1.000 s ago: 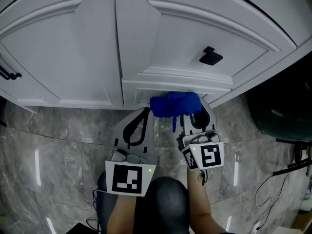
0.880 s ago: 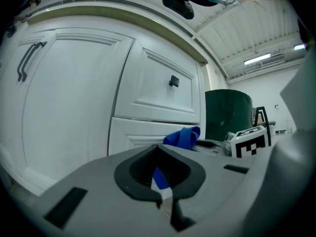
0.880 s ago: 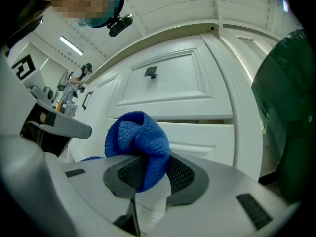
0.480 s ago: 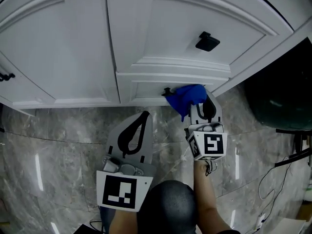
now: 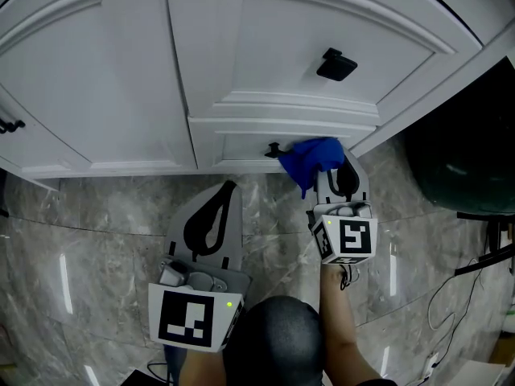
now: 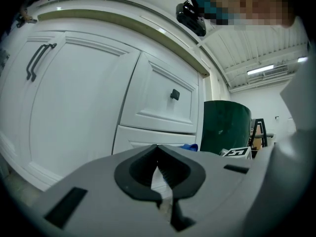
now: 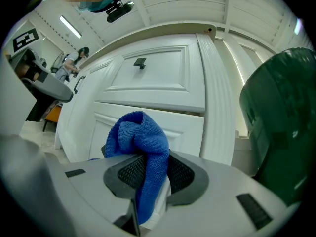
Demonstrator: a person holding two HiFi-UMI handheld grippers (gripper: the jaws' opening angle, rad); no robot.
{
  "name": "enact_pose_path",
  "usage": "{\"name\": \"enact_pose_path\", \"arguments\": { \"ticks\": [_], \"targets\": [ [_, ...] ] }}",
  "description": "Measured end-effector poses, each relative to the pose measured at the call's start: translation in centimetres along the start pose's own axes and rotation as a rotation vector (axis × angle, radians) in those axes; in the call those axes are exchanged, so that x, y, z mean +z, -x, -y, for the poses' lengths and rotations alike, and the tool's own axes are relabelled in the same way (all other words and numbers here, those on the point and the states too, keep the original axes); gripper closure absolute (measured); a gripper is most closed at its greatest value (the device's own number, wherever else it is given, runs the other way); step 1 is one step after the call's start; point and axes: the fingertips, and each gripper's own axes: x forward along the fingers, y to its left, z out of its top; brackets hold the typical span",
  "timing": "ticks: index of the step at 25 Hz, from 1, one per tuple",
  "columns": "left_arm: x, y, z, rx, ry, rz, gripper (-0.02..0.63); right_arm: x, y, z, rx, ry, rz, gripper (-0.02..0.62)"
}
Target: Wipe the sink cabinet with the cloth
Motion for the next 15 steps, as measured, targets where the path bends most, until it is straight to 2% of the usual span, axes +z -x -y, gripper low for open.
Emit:
{"name": "enact_pose_path", "arguments": {
  "ticks": [5,11,15],
  "targets": [
    [-0.2,-0.1,0.1,-0.028,-0.051,0.0,0.606,-0.1,0.4,0.8,-0.024,-0.012,0.003,0.48],
    [-0.2,0.0,-0.4,-0.021,-0.04,-0.004,0.606,-0.2,0.7,1.4,-0.04,-0.001,0.0,0.48],
    [-0.1,0.1,-0.7,-0.01,-0.019,-0.002,0.606,-0.9,1.5,3.4,-0.103,-0.022,-0.011,0.48]
  ]
}}
